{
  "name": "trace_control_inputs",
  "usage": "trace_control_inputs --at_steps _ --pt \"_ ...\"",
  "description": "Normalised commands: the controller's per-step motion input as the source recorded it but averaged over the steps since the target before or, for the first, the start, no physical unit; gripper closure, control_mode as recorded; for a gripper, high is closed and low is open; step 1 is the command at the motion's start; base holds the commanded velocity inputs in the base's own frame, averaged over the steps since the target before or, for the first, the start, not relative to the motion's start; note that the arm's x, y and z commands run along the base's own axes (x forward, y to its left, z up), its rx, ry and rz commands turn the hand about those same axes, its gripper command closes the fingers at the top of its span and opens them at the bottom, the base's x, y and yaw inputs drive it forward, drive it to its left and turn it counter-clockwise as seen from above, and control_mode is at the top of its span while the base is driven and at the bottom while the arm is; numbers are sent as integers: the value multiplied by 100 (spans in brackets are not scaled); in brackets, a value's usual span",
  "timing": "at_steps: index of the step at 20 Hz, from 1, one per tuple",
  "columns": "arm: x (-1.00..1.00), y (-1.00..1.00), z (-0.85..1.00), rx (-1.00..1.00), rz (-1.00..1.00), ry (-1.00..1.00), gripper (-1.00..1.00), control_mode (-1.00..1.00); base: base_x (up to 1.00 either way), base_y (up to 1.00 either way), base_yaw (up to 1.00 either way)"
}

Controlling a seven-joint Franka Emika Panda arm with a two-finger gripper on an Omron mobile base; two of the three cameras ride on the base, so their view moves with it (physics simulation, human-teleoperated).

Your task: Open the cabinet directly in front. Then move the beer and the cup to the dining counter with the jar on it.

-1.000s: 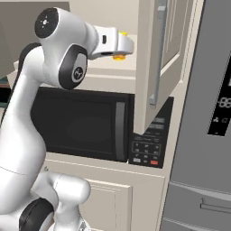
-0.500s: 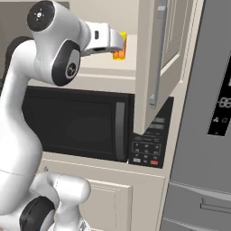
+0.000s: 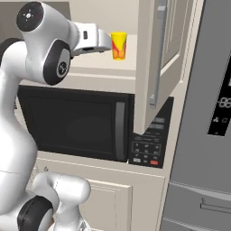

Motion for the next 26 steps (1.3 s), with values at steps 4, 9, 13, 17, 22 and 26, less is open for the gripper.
trace_control_inputs --at_steps 4,9,13,17,22,26 --pt "30 0 -4 3 0 0 -100 -100 0 0 0" --pt "30 -1 0 14 -1 0 -100 -100 0 0 0" --pt "0 -7 0 9 -4 -1 -100 -100 0 0 0" --pt "12 -1 0 0 0 0 -100 -100 0 0 0" --pt "31 -6 -3 0 0 0 -100 -100 0 0 0" --pt "45 -2 -6 0 0 0 -100 -100 0 0 0"
